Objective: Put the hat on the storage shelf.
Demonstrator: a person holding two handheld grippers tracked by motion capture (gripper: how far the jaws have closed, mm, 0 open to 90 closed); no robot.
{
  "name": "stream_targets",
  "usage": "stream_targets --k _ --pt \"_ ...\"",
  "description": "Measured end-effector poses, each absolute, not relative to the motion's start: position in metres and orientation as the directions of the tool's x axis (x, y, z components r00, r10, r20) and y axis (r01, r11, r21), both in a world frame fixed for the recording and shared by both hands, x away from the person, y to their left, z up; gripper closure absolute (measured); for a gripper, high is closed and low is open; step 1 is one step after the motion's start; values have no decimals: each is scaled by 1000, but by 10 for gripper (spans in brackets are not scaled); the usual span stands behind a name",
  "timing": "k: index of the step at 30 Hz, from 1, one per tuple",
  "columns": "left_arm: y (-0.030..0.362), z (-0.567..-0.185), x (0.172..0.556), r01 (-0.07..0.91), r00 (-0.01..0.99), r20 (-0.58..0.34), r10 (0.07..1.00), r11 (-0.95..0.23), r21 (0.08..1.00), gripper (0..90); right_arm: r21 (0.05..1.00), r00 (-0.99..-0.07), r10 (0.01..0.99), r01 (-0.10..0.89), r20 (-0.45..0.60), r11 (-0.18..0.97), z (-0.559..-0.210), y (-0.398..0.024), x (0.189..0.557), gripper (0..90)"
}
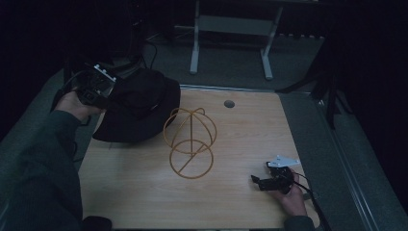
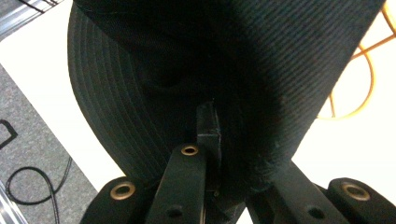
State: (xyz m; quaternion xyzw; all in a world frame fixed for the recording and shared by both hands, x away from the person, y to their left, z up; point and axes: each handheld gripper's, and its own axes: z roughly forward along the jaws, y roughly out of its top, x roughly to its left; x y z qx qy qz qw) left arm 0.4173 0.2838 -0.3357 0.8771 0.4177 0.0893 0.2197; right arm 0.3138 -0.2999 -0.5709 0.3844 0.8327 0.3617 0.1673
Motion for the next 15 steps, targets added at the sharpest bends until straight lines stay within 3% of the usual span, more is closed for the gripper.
stream_targets --k 15 --pt "287 -319 414 674 661 -42 749 -569 472 882 732 -648 761 519 -1 442 -571 -300 314 112"
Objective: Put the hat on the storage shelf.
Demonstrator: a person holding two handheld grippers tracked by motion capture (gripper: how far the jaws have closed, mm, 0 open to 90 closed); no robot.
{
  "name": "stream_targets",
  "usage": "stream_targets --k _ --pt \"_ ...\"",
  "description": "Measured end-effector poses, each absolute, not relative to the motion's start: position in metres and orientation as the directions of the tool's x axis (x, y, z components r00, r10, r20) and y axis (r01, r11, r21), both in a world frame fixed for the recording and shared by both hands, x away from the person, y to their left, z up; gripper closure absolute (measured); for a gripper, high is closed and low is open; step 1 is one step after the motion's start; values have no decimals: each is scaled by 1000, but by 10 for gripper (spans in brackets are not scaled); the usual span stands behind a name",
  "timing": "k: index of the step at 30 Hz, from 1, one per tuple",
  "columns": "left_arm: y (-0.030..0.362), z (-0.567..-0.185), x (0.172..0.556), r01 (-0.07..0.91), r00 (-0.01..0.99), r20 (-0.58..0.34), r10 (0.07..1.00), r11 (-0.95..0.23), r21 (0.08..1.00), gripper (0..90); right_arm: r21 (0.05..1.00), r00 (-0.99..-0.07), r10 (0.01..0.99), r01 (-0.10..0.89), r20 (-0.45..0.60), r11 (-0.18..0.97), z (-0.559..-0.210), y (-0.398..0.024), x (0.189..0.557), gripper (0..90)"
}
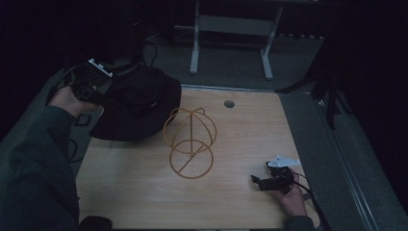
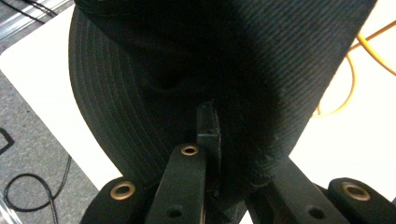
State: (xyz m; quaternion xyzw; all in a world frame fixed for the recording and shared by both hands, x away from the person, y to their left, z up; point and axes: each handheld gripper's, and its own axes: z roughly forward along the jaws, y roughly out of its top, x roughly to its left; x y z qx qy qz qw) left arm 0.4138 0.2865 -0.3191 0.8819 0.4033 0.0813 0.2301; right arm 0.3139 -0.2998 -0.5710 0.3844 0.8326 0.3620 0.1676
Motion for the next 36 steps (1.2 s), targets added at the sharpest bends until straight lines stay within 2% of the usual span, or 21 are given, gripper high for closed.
stream_targets --k 36 --pt "298 -293 402 653 665 -72 743 -532 539 882 732 -649 761 518 -1 443 -571 -300 314 112"
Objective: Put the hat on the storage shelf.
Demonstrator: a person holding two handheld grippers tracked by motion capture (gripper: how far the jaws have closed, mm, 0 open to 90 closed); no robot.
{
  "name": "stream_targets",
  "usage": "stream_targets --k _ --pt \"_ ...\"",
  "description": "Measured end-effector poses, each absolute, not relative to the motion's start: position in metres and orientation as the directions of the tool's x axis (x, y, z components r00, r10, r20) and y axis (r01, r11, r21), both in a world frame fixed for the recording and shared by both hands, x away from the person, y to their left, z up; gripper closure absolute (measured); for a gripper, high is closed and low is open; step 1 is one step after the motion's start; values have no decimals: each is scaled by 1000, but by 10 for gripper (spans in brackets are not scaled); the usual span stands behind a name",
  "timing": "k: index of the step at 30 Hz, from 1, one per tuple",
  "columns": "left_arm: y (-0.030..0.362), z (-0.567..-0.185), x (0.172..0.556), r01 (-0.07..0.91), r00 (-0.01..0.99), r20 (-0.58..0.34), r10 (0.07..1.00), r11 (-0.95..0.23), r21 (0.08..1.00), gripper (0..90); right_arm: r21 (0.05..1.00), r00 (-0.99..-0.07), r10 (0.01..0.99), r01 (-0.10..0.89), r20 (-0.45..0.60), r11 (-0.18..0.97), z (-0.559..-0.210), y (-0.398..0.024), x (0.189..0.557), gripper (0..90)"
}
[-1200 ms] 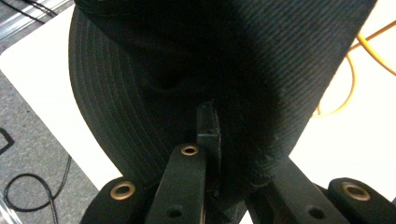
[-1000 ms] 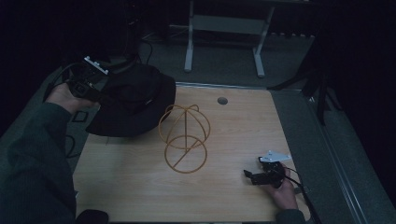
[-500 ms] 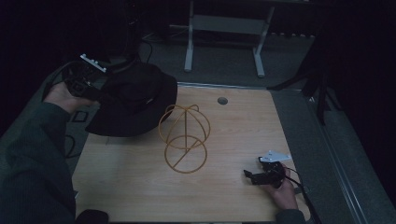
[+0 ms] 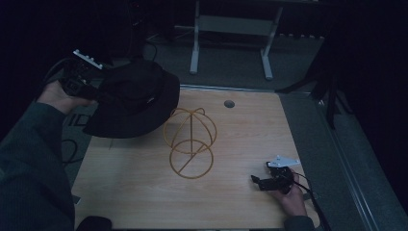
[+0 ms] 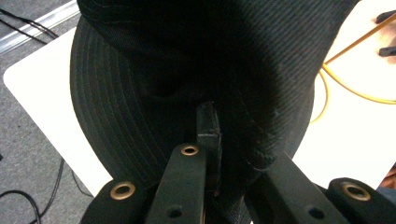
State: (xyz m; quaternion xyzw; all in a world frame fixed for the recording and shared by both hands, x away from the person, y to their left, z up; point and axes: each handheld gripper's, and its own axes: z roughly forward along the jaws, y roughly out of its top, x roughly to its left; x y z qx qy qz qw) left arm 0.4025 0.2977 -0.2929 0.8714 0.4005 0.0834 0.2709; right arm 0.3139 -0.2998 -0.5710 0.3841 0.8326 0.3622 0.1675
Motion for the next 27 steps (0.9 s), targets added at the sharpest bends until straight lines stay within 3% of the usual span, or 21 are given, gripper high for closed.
stream_targets --k 27 --pt "300 -267 395 614 691 -90 717 -517 596 882 731 -649 761 519 -1 443 -571 -300 314 112"
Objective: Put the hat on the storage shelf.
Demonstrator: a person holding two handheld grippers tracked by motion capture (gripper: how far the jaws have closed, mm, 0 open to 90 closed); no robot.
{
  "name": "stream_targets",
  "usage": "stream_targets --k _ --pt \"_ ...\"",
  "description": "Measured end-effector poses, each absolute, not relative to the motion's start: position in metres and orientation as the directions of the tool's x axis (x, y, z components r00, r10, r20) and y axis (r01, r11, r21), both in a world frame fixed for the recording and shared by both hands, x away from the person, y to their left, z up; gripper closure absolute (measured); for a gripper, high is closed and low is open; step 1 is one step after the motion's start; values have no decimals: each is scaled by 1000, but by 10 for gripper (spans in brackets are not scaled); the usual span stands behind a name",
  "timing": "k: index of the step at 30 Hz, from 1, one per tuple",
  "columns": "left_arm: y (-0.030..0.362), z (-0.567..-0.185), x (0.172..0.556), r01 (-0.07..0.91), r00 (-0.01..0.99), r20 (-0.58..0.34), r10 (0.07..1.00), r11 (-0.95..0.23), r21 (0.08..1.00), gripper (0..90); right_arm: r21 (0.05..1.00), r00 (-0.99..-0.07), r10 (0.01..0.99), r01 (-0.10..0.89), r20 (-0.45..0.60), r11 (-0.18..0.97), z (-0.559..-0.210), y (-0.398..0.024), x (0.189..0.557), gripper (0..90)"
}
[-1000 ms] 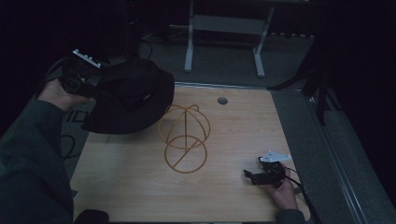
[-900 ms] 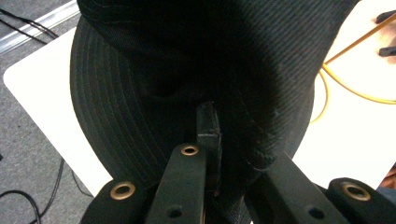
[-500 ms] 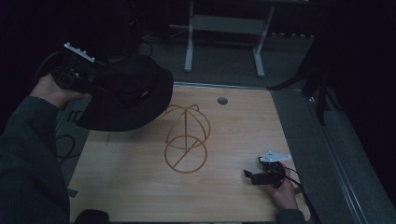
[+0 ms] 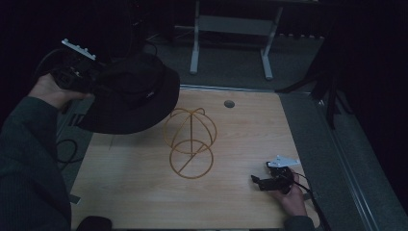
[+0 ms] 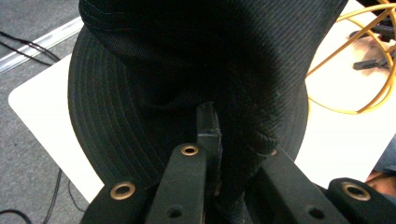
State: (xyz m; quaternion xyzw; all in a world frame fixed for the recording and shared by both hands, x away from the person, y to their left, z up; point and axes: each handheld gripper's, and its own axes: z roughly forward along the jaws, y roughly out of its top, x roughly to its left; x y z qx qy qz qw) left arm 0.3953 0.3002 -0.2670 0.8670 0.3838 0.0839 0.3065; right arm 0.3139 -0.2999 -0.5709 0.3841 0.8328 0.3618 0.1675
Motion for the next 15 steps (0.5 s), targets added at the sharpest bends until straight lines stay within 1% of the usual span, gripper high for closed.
stream_targets --k 15 --pt "301 -256 388 577 716 -101 691 -504 643 882 731 -649 760 518 -2 444 -571 -300 314 112"
